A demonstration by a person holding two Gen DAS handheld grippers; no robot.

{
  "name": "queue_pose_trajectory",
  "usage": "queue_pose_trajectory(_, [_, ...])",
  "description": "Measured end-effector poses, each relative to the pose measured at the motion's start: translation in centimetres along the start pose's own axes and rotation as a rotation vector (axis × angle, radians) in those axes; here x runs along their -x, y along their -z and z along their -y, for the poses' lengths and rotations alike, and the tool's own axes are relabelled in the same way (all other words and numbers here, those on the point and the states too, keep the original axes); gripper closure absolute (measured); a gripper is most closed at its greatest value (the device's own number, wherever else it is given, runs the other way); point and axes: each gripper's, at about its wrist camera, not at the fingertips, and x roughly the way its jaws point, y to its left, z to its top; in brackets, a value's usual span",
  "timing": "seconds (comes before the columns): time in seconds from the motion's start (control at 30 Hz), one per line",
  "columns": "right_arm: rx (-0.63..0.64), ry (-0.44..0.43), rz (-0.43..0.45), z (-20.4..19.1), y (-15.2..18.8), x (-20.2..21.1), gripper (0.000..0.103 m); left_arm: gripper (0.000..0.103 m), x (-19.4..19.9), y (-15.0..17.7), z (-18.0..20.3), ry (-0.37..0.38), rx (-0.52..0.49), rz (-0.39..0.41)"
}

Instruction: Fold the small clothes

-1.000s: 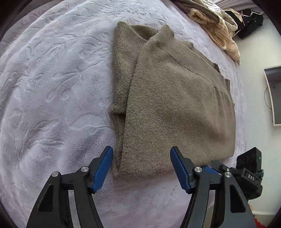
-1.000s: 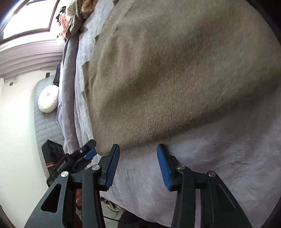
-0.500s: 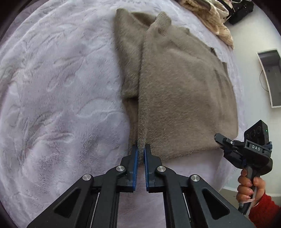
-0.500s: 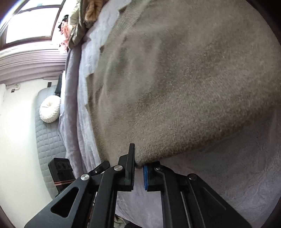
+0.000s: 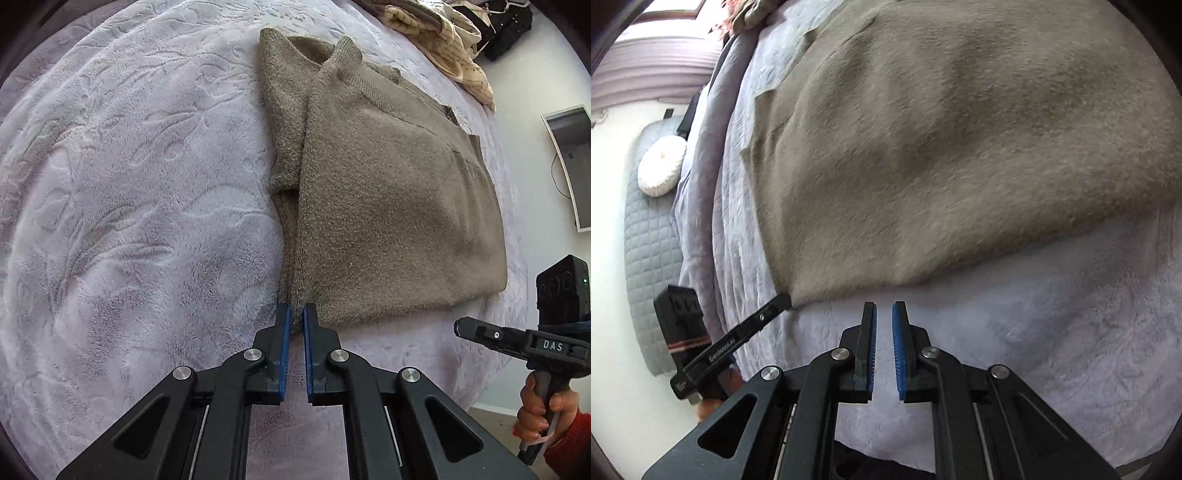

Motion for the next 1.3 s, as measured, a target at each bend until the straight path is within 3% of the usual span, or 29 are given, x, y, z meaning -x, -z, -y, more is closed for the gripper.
queue_pose_trajectory(0.17, [0.183, 0.056, 0.041, -5.3, -1.3, -1.5, 0.092, 0.095, 0.4, 0.4, -1.0, -0.024, 0.026, 0.006])
queue_pose_trajectory(0.27, [0.210, 0.096, 0.036, -6.6, -2.8, -4.0, 0.092, 0.095, 0.8, 0.9, -2.0, -0.053, 0.052, 0.010])
queue_pose_trajectory(0.4, [0.140, 0.122, -0.052, -4.9, -2.3, -7.4, 0.092, 0.095, 1.6, 1.4, -2.8, -0.065, 0.103, 0.028])
queue_pose_trajectory(0.47, [0.140, 0.114, -0.043, -4.4, -1.5, -7.4, 0.093, 0.095, 1.7, 1.5, -2.8, -0.075, 0.114, 0.019])
queue_pose_trajectory(0.57, [0.143, 0.137, -0.106, -3.4, -0.2, -7.6, 0.095, 0.095, 1.8, 1.6, -2.7, -0.106, 0.117, -0.007])
queue_pose_trajectory(1.13, [0.093, 0.151, -0.084, -2.9, 2.9, -5.1, 0.095, 0.094, 1.3, 1.8, -0.1, -0.189, 0.047, -0.071])
queue_pose_trajectory(1.3, [0.091, 0.154, -0.075, -3.3, 3.8, -4.6, 0.090, 0.094, 1.4, 2.4, 0.3, -0.221, 0.015, -0.078])
